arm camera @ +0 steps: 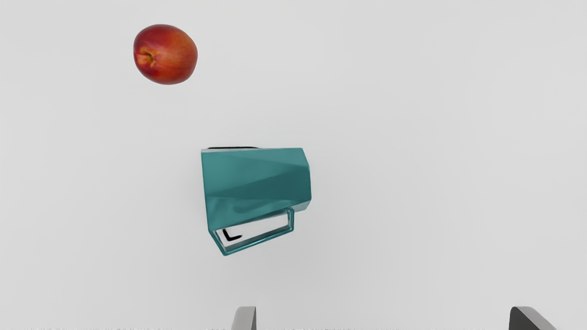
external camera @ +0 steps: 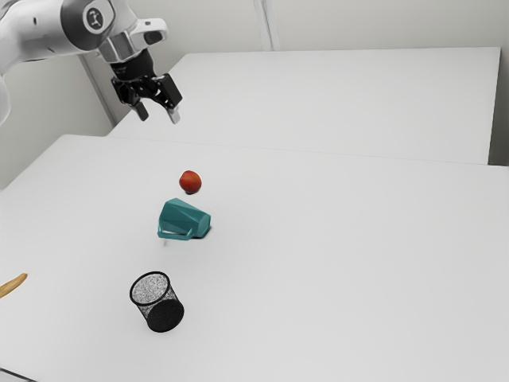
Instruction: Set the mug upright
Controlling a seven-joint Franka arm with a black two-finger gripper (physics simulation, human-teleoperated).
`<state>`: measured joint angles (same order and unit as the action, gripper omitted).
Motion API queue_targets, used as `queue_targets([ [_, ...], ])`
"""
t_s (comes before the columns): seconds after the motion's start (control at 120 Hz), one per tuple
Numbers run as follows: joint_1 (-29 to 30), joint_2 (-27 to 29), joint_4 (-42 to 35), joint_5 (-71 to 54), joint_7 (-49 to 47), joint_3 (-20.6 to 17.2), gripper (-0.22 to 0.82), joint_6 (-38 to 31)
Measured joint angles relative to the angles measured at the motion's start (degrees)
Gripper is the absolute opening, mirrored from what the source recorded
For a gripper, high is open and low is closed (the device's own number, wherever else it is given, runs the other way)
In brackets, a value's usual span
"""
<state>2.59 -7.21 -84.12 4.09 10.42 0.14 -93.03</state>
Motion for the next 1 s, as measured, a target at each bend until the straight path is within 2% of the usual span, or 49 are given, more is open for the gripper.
queue_targets([
  [0.333, -0.11, -0.27, 0.09, 0.99, 0.03, 0.3, 0.6, 0.23],
  [0.517, 0.42, -0.68, -1.04, 12.16, 2.15, 8.1, 0.6, 0.52],
  [0.633, 4.93, -2.56, -1.79, 19.11, 5.45, 10.3, 0.6, 2.01],
  [0.883, 13.1, -9.35, -5.1, 30.03, 12.79, 10.66, 0.6, 5.52],
  [1.0, 14.48, -12.33, -6.64, 33.34, 16.52, 10.66, 0.6, 5.54],
])
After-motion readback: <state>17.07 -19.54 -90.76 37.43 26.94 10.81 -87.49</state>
